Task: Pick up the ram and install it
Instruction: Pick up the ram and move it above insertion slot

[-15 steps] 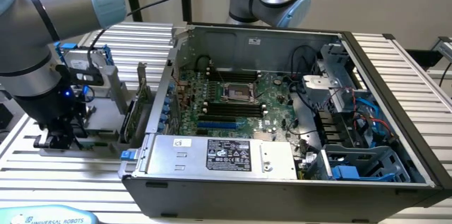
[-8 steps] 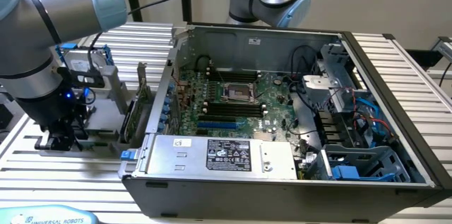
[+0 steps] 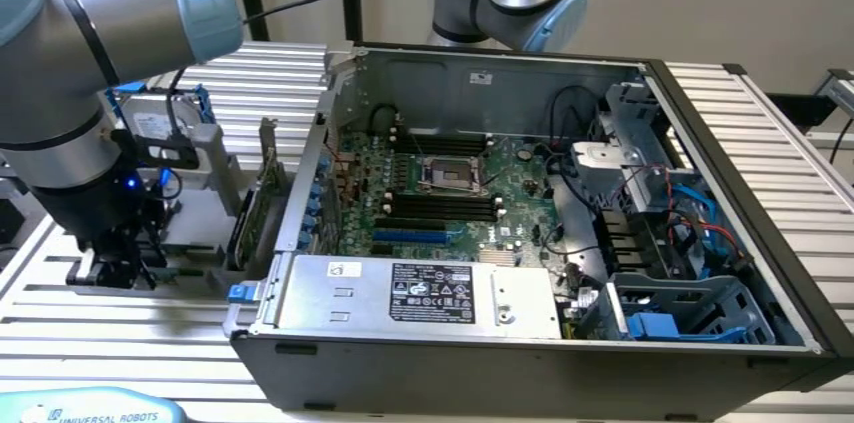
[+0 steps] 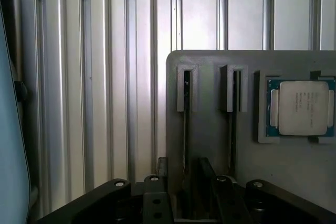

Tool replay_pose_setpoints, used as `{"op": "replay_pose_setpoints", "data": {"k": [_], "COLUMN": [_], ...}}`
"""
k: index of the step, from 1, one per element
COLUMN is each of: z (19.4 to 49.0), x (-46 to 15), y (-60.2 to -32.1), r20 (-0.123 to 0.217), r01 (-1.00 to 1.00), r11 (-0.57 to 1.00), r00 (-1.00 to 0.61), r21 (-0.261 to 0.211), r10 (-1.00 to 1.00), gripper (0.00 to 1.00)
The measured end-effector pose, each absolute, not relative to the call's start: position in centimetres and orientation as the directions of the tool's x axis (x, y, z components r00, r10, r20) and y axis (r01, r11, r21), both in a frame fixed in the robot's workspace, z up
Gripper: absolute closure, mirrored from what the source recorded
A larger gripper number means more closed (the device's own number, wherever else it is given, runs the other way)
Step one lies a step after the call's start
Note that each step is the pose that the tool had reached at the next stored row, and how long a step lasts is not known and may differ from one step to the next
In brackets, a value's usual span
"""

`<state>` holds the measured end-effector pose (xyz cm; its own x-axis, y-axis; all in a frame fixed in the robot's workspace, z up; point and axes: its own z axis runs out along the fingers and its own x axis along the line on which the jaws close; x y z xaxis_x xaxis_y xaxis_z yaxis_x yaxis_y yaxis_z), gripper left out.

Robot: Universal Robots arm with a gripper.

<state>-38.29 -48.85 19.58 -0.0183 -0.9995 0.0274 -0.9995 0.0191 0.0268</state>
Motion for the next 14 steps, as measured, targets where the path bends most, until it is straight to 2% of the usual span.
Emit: {"op": "replay_pose_setpoints", "data": {"k": [14], "z": [19.42], "x": [-38.31], "y": [-48.42], "r20": [0.027], "r01": [-0.999], "r11": [0.019], "r00": [-0.018], "r21": [0.027], "r10": [-0.999], "gripper": [0.64]}}
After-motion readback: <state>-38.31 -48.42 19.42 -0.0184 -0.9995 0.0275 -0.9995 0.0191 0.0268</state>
